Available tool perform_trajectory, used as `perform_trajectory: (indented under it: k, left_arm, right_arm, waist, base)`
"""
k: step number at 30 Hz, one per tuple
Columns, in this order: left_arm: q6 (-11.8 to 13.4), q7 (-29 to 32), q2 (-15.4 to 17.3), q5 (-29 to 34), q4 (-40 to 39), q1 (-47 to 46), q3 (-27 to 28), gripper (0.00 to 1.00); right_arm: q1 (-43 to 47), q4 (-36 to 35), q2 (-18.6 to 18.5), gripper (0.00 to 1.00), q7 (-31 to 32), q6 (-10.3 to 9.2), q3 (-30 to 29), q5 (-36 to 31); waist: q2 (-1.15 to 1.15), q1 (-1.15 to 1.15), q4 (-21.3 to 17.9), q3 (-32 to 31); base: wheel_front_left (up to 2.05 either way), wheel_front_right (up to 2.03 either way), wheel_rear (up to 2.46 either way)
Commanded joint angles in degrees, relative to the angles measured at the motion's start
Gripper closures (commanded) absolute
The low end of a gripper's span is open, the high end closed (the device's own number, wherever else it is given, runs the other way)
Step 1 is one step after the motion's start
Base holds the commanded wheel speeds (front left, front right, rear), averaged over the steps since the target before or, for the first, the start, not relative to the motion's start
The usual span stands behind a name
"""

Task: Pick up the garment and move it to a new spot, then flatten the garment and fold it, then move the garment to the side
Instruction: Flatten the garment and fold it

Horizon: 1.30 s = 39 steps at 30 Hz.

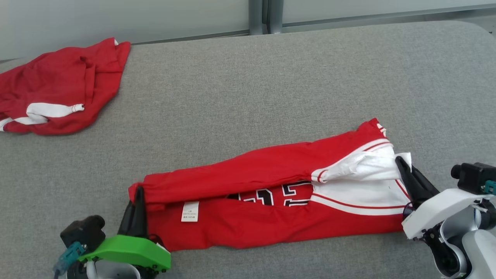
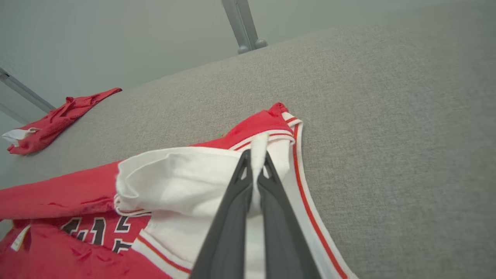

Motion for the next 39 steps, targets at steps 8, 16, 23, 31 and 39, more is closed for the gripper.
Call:
perform_trajectory:
  k: [8,16,23,31,39]
  left_arm:
    - [-1.0,-2.5,-3.1,-1.9,4.1,3.3,0.0,1.0]
    - [-2.0,-3.5,-4.0,-2.1,6.0,3.8,0.7,0.0]
    - [-1.2,-4.3,-3.2,-1.3,3.4,5.8,2.8,0.0]
    - [0.6,-4.7,-1.7,1.6,-1.2,7.2,6.0,0.0]
    - [2.1,-4.8,-1.0,5.0,-4.0,6.0,6.7,0.0]
  right_arm:
    - [3.2,3.7,2.3,1.0,-2.3,0.0,-1.5,-1.0]
    - [3.6,7.0,1.5,0.0,-6.2,0.0,-0.2,-1.7]
    - [5.6,7.4,-0.1,0.0,-8.0,0.0,0.6,-1.9]
    - [7.9,8.0,-0.6,0.0,-8.2,0.0,-2.1,-2.6]
    - [6.8,7.6,0.2,0.0,-5.2,0.0,-4.6,-4.4]
  waist:
    - [0.56,0.0,-0.2,-1.5]
    - [0.56,0.0,-0.2,-1.8]
    - [0.56,0.0,-0.2,-2.3]
    - [0.56,0.0,-0.4,-3.9]
    - [0.56,0.0,-0.1,-5.7]
  base:
    - [0.0,0.0,0.0]
    - [0.0,0.0,0.0]
    - [0.0,0.0,0.0]
    - [0.0,0.0,0.0]
    - [0.0,0.0,0.0]
